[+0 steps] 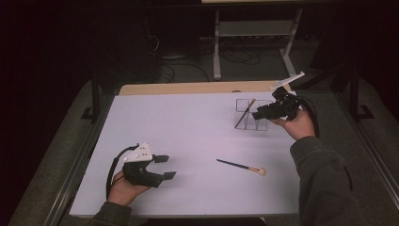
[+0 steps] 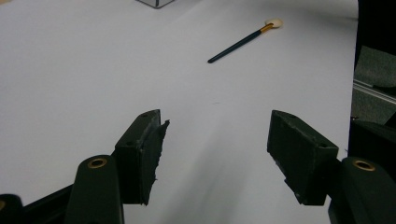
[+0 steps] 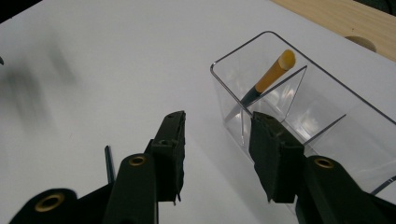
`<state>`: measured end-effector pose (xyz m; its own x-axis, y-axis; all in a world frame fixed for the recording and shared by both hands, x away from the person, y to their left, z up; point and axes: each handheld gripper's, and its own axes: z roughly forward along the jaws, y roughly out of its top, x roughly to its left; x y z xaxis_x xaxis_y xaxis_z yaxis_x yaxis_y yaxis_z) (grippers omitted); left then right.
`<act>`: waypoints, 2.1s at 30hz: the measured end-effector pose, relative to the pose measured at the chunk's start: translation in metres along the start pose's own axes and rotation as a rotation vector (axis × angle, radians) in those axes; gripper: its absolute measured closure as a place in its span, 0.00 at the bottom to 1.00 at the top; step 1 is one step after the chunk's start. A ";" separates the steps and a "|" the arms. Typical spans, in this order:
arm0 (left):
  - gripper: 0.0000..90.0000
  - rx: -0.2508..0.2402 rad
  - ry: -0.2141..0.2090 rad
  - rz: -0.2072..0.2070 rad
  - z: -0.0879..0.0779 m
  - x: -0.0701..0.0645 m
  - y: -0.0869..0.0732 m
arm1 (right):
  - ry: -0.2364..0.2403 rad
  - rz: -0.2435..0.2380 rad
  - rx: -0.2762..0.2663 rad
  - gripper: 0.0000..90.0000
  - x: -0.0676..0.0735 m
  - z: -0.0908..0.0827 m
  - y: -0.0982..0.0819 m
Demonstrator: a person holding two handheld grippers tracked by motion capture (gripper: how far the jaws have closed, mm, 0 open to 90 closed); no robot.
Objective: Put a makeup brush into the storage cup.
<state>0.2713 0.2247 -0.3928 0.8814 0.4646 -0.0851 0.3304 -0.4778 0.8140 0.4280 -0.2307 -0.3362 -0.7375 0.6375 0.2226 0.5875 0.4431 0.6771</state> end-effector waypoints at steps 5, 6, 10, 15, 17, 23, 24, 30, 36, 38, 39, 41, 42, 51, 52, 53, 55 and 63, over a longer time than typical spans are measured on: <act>0.39 -0.001 0.004 -0.004 0.000 0.001 0.000 | 0.008 -0.002 -0.001 0.58 0.003 0.001 -0.003; 0.39 -0.003 0.004 -0.007 0.001 0.001 0.000 | 0.013 -0.001 -0.001 0.57 0.003 0.002 -0.004; 0.39 0.001 0.007 0.002 0.001 0.000 0.000 | 0.021 0.000 0.000 0.55 0.005 0.004 -0.007; 0.39 -0.003 0.006 -0.001 0.001 0.000 0.001 | 0.030 -0.013 -0.003 0.53 0.010 0.006 -0.011; 0.39 0.003 0.001 -0.002 0.002 0.000 0.001 | 0.033 -0.022 -0.005 0.53 0.013 0.005 -0.012; 0.37 0.003 0.003 -0.004 0.003 0.001 0.001 | 0.039 -0.035 -0.009 0.51 0.019 0.002 -0.016; 0.37 0.002 0.004 0.000 0.002 0.000 0.002 | 0.035 -0.042 -0.009 0.51 0.020 0.001 -0.016; 0.38 -0.003 0.003 -0.003 0.000 0.000 0.001 | 0.040 -0.053 -0.017 0.50 0.026 -0.003 -0.020; 0.37 -0.007 0.003 -0.001 0.000 0.002 0.002 | 0.040 -0.068 -0.020 0.50 0.031 -0.006 -0.025; 0.37 -0.005 0.002 0.001 0.000 0.002 0.002 | 0.044 -0.069 -0.016 0.49 0.033 -0.006 -0.027; 0.37 -0.005 0.002 0.001 0.000 0.002 0.002 | 0.044 -0.069 -0.016 0.49 0.033 -0.006 -0.027; 0.37 -0.004 0.003 0.001 0.000 0.002 0.002 | 0.044 -0.079 -0.013 0.49 0.037 -0.006 -0.030; 0.37 -0.004 0.004 0.000 0.000 0.001 0.002 | 0.048 -0.080 -0.012 0.49 0.038 -0.006 -0.030; 0.37 -0.005 0.015 -0.009 -0.004 0.003 0.000 | 0.058 -0.094 0.009 0.49 0.043 -0.003 -0.039; 0.37 -0.004 0.017 -0.004 -0.005 0.003 0.000 | 0.061 -0.093 0.012 0.49 0.043 -0.002 -0.040; 0.37 -0.005 0.019 -0.004 -0.005 0.003 0.000 | 0.061 -0.093 0.015 0.49 0.043 -0.001 -0.041; 0.37 -0.005 0.022 -0.004 -0.005 0.003 0.001 | 0.064 -0.093 0.018 0.49 0.044 0.000 -0.043; 0.37 -0.004 0.024 -0.007 -0.005 0.003 0.001 | 0.069 -0.119 0.027 0.49 0.049 0.002 -0.050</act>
<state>0.2724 0.2293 -0.3894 0.8710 0.4853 -0.0770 0.3349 -0.4717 0.8157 0.3634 -0.2206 -0.3603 -0.8233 0.5347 0.1903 0.5024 0.5308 0.6825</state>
